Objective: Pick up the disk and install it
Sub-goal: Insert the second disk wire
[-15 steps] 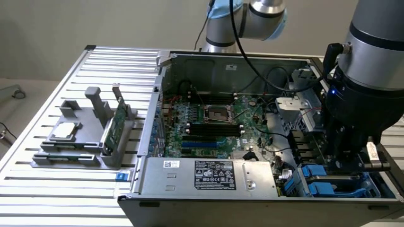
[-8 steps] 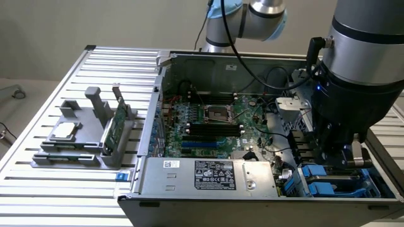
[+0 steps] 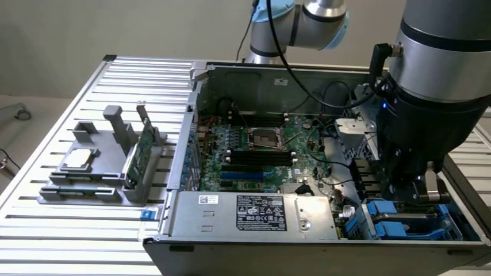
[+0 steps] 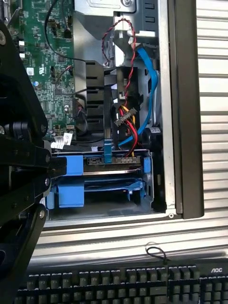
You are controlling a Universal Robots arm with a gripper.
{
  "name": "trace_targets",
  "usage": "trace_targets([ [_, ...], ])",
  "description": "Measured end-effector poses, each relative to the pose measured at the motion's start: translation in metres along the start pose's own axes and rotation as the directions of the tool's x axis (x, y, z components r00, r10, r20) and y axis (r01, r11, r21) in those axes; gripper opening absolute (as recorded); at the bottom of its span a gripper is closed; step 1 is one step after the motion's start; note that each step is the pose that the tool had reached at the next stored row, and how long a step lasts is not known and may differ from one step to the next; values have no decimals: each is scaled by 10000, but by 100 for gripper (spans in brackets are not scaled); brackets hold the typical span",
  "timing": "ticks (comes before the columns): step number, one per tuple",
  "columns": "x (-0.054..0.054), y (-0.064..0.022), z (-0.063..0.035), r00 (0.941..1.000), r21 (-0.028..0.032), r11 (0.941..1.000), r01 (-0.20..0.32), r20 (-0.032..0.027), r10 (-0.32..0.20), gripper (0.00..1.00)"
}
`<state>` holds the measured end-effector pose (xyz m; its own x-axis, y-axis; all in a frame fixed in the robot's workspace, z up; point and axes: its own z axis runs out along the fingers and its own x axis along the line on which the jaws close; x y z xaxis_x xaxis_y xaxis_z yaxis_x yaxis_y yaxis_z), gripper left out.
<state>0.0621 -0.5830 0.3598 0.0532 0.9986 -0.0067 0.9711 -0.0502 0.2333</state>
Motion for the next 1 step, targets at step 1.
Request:
trace_targets([
  [1, 0, 0, 0, 10000, 0, 10000, 0, 1, 0, 11],
])
